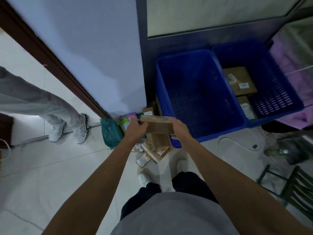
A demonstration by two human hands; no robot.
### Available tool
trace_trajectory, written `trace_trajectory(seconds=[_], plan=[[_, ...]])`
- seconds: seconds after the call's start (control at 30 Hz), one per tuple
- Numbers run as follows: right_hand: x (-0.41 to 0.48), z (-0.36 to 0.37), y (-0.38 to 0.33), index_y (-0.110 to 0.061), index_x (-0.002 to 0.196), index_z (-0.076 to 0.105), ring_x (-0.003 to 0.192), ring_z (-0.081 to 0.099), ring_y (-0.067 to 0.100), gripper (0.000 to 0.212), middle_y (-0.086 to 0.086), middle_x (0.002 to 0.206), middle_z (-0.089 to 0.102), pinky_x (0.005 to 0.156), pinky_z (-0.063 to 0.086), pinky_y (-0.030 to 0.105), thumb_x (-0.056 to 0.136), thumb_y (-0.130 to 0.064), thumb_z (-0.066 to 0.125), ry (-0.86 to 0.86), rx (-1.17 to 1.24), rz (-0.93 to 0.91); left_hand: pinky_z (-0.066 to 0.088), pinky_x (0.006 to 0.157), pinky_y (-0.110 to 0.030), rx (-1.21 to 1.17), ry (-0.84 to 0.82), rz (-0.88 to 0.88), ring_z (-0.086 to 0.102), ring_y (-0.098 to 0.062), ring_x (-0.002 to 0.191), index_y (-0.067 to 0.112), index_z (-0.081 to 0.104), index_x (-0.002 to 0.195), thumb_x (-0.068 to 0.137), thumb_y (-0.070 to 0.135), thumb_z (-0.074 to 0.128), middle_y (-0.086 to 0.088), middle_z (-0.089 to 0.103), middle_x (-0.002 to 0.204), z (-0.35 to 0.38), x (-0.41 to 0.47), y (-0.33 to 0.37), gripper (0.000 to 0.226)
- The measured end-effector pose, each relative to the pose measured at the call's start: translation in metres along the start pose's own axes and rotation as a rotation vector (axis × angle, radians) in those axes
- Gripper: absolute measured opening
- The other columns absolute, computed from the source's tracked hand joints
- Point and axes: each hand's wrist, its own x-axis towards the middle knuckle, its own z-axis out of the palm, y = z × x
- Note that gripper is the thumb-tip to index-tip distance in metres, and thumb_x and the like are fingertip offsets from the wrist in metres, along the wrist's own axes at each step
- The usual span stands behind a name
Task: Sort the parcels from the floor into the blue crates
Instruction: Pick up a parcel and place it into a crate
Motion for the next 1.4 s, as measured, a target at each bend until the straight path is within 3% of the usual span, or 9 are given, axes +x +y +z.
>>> trace_trajectory(seconds=[0.1,0.37,0.47,0.57,0.7,0.9,1.07,1.23,1.4], plan=[[-0.004,-0.031,-0.013,-0.026,0.114,0.053,0.097,0.057,0.019,0.022,-0.001,0.1,0.056,0.09,0.05,0.037,0.103,-0.044,0.046,0.018,0.039,-0.046,0.046,0.082,-0.034,0.007,-0.018,0.049,0.059,-0.025,0.097,0.011,0.044,0.112,0.093,0.024,0.058,-0.009,0.06,0.104,0.015,-0.009,0.023,0.027],[0.044,-0.128,-0.039,-0.028,0.126,0.052,0.108,0.053,0.019,0.03,-0.003,0.118,0.053,0.1,0.051,0.044,0.103,-0.047,0.047,-0.01,-0.012,-0.115,0.042,0.073,-0.03,0.119,-0.033,0.105,0.062,-0.025,0.097,0.01,0.046,0.121,0.092,0.028,0.059,-0.012,0.064,0.108,0.079,0.001,0.084,0.036],[0.067,-0.176,-0.048,-0.029,0.123,0.051,0.102,0.049,0.016,0.024,-0.007,0.109,0.048,0.102,0.05,0.044,0.103,-0.042,0.05,-0.046,0.005,-0.102,0.039,0.068,-0.03,0.174,0.006,0.103,0.056,-0.021,0.09,0.009,0.046,0.117,0.092,0.027,0.06,-0.007,0.06,0.104,0.118,0.005,0.114,0.033],[0.092,-0.226,-0.059,-0.028,0.128,0.053,0.102,0.049,0.018,0.029,-0.005,0.117,0.047,0.099,0.051,0.043,0.102,-0.041,0.053,-0.101,-0.028,-0.067,0.039,0.065,-0.031,0.146,0.029,0.004,0.055,-0.02,0.081,0.012,0.047,0.11,0.092,0.027,0.06,-0.005,0.059,0.096,0.164,0.005,0.143,0.026],[0.12,-0.286,-0.073,-0.022,0.127,0.048,0.102,0.056,0.018,0.042,-0.005,0.113,0.052,0.098,0.052,0.044,0.1,-0.054,0.05,-0.136,-0.131,-0.113,0.037,0.053,-0.03,0.042,0.066,-0.06,0.049,-0.014,0.061,0.013,0.048,0.101,0.093,0.026,0.06,-0.004,0.057,0.083,0.219,0.009,0.173,0.019],[0.155,-0.332,-0.09,-0.017,0.1,0.051,0.075,0.055,0.013,0.046,-0.002,0.087,0.055,0.064,0.042,0.03,0.096,-0.063,0.046,-0.055,-0.248,-0.171,0.046,0.078,-0.03,-0.157,0.015,-0.094,0.059,-0.008,0.091,0.02,0.055,0.125,0.096,0.032,0.058,0.009,0.062,0.107,0.271,0.033,0.207,0.031],[0.201,-0.349,-0.08,-0.017,0.115,0.052,0.08,0.052,0.011,0.036,-0.002,0.099,0.056,0.079,0.047,0.041,0.103,-0.05,0.044,-0.036,-0.368,-0.147,0.045,0.1,-0.037,-0.24,-0.074,-0.198,0.058,-0.017,0.115,0.024,0.057,0.135,0.1,0.029,0.053,0.004,0.061,0.129,0.305,0.084,0.203,0.036],[0.258,-0.343,-0.041,-0.015,0.123,0.047,0.093,0.057,0.026,0.046,0.01,0.119,0.056,0.064,0.039,0.035,0.098,-0.053,0.046,-0.052,-0.547,-0.069,0.045,0.095,-0.033,-0.217,-0.159,-0.282,0.058,-0.015,0.106,0.027,0.058,0.128,0.099,0.026,0.054,0.003,0.061,0.125,0.353,0.136,0.17,0.029],[0.311,-0.327,0.019,-0.017,0.155,0.02,0.116,0.053,0.038,0.068,0.016,0.144,0.038,0.082,0.044,0.039,0.1,-0.049,0.045,-0.02,-0.764,-0.021,0.045,0.086,-0.031,-0.131,-0.214,-0.359,0.056,-0.018,0.103,0.02,0.05,0.136,0.096,0.028,0.056,0.002,0.057,0.122,0.41,0.186,0.116,0.041]])
